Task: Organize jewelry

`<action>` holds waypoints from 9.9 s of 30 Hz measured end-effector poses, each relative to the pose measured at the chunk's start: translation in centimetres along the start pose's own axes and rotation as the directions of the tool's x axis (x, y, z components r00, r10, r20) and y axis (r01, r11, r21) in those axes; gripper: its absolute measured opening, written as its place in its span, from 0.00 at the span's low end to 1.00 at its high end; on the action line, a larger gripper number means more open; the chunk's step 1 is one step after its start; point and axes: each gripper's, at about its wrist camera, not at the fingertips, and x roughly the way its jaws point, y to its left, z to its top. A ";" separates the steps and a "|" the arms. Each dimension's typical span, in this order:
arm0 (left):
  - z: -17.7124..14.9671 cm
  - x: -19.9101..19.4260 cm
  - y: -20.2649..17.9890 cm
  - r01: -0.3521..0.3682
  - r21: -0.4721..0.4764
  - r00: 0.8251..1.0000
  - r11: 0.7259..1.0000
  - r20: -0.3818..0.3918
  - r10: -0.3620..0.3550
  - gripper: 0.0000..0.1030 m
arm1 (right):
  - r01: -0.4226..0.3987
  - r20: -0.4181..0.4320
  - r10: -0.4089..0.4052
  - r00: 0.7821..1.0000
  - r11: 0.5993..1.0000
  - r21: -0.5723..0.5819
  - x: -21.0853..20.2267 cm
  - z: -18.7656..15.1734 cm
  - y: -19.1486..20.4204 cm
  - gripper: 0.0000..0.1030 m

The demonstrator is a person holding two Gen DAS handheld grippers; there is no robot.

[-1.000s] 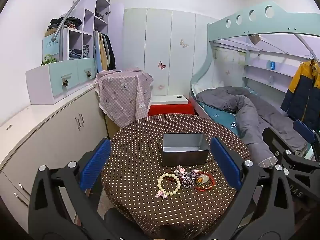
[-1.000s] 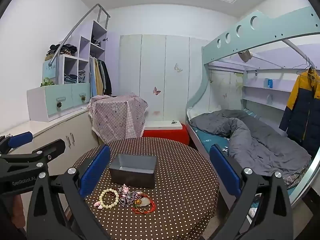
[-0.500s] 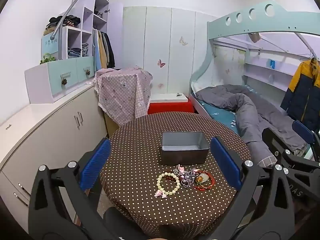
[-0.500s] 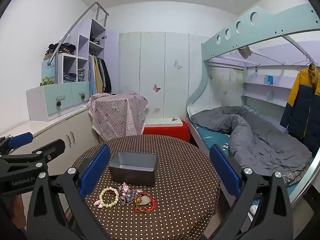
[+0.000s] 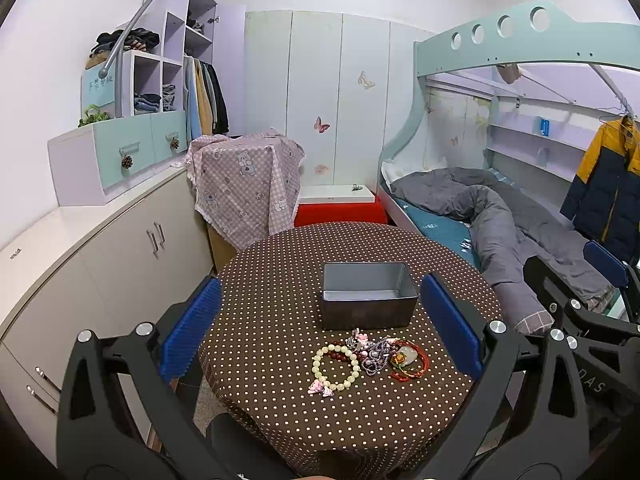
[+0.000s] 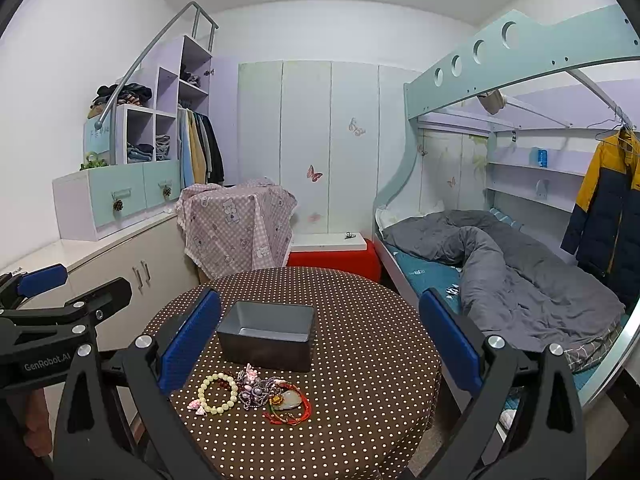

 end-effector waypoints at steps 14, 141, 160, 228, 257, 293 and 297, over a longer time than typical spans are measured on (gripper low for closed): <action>0.1 0.1 0.0 0.000 0.000 1.000 1.000 -0.002 0.000 0.94 | -0.001 -0.007 0.001 1.000 1.000 0.001 0.4 0.1 0.0 0.93; -11.1 20.5 1.6 0.024 0.050 0.835 0.998 -0.550 0.008 0.12 | -0.070 -0.523 -0.002 0.852 0.991 -0.118 17.7 -12.7 1.3 0.03; -9.2 19.1 2.1 0.039 0.005 0.858 0.999 -0.513 -0.031 0.09 | -0.055 -0.473 0.041 0.880 0.998 -0.016 15.8 -9.8 -0.6 0.01; 0.6 23.2 -0.3 0.133 0.019 0.934 0.991 -0.338 -0.118 0.62 | -0.041 -0.312 0.030 0.950 0.999 -0.026 20.0 -1.9 -0.8 0.58; -5.3 17.7 2.1 0.149 -0.014 0.892 0.989 -0.431 -0.140 0.68 | -0.047 -0.428 0.035 0.903 0.999 -0.018 15.4 -6.9 -0.5 0.80; -14.8 14.6 3.9 0.183 0.020 0.888 0.983 -0.432 -0.157 0.24 | -0.109 -0.565 0.064 0.823 0.993 -0.046 15.0 -12.1 3.5 0.88; -14.6 14.8 4.4 0.192 -0.008 0.889 0.981 -0.423 -0.177 0.24 | -0.103 -0.560 0.048 0.827 0.992 -0.067 15.8 -12.1 3.3 0.88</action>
